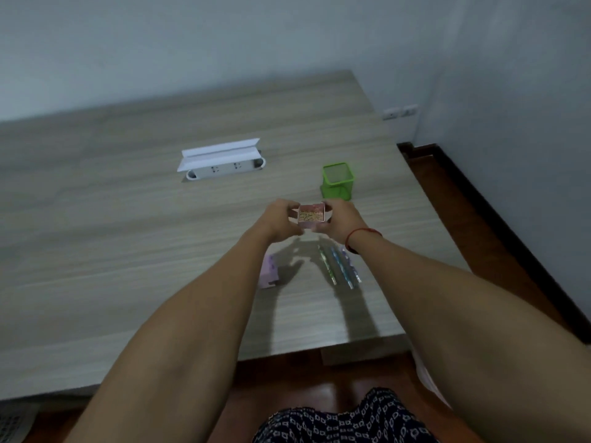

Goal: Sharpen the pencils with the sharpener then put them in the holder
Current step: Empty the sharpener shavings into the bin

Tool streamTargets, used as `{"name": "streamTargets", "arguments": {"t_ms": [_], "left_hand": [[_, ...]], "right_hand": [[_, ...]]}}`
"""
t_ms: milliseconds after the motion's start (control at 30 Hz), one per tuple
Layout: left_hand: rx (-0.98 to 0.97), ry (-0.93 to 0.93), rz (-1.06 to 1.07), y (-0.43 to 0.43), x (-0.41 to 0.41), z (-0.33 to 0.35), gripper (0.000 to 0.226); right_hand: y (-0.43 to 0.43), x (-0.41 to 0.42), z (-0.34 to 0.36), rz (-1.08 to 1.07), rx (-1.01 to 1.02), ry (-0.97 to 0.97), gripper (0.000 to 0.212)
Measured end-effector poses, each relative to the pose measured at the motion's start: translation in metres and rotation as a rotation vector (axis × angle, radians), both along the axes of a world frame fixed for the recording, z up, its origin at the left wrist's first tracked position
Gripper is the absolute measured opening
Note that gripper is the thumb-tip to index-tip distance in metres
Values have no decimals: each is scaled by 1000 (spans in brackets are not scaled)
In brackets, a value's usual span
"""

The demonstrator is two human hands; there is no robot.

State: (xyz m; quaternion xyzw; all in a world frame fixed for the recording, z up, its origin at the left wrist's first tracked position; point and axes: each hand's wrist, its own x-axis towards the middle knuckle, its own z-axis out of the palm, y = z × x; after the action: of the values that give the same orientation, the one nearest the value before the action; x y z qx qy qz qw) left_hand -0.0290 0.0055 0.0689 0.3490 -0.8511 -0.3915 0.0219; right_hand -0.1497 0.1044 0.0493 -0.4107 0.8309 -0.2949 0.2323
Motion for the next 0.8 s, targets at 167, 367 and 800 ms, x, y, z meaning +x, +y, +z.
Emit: {"name": "streamTargets", "arguments": {"t_ms": [167,367,800], "left_hand": [[18,86,-96,33,-52,6,42],[17,82,-271,109,-141,7,48],[59,7,-550,320,-285,-34,34]], "right_hand": [[48,-30,10,-178,-63,-15,47],[145,-91,15,-411,-39,23,44],[368,-204,-36,-696,53,-53,41]]}}
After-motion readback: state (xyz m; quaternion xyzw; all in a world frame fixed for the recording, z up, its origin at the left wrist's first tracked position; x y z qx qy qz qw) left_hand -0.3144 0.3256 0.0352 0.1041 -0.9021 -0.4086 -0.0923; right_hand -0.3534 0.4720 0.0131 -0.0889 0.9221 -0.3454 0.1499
